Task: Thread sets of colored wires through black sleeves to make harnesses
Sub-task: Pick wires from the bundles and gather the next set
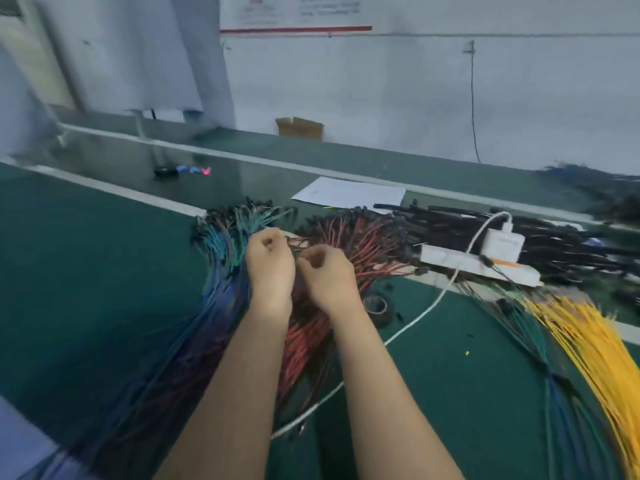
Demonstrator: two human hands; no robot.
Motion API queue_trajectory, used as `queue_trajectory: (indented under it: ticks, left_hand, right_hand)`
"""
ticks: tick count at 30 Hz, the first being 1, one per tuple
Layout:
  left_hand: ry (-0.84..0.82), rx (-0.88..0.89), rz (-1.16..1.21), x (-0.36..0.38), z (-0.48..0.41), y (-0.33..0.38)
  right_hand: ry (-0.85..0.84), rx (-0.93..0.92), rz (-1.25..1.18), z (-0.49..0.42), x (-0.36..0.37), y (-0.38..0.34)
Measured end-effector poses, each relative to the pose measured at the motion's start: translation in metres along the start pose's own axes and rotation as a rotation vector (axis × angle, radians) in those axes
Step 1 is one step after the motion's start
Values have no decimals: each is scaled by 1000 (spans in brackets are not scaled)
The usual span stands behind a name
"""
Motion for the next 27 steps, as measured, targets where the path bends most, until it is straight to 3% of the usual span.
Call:
queue_trajectory:
  ticks: [8, 14, 23, 26, 27]
  left_hand:
    - [214, -240, 115, -56, -83, -18]
    - [224, -360, 182, -67, -100, -35]
    - [248, -323, 143, -65, -92, -27]
    - [210, -231, 89, -60, -81, -20]
    - [192, -199, 67, -59, -78, -17]
  right_hand:
    - [-244, 134, 221, -46, 111, -18]
    - [-181, 192, 296, -69, 131, -13]
    - [-196, 353, -24, -97, 110, 14]
    - [-17, 357, -221, -97, 96, 14]
    - [55, 384, -407, -98, 89, 13]
Point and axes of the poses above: each hand's wrist, its own z-axis away from the middle knuckle, its own x-axis out of the palm, y = z × x, the point moved 2 cm from there along -z, towards the middle knuckle, and after that the axes turned 4 degrees about z, right-handed, at the moved point
